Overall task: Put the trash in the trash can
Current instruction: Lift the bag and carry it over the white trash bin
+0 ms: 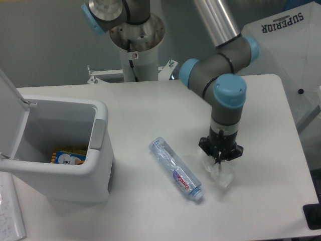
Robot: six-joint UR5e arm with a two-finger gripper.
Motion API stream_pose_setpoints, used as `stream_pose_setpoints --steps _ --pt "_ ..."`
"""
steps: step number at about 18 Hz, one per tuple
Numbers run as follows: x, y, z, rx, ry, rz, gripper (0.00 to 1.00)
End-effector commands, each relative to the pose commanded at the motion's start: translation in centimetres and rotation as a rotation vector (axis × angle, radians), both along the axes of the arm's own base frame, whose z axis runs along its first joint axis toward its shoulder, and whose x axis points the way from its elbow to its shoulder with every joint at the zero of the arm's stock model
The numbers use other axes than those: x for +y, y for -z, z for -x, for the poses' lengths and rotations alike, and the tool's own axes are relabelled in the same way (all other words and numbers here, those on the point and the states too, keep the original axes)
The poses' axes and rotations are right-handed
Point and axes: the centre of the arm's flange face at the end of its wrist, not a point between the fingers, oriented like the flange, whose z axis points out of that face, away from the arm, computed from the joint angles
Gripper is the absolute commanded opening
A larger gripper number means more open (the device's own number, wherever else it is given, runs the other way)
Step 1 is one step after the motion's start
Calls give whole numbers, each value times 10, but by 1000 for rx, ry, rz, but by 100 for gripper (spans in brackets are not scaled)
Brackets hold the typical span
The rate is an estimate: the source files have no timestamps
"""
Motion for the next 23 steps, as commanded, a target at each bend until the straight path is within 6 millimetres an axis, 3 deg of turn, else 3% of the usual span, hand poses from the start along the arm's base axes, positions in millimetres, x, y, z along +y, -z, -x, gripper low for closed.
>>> stream_pose_setpoints --steps 3,7,9,14,18,21,23 --pt "9 -38 3 -2 -34 -105 0" --pt "19 -88 -16 -39 -87 -240 0" --pt "24 -104 -21 -43 -79 -279 0" --pt "60 -147 -74 -65 10 -362 0" --pt "82 -196 -123 -161 41 -500 0" --pt "78 -232 -152 -222 55 -583 0" --pt "82 -243 -172 -246 88 -605 0"
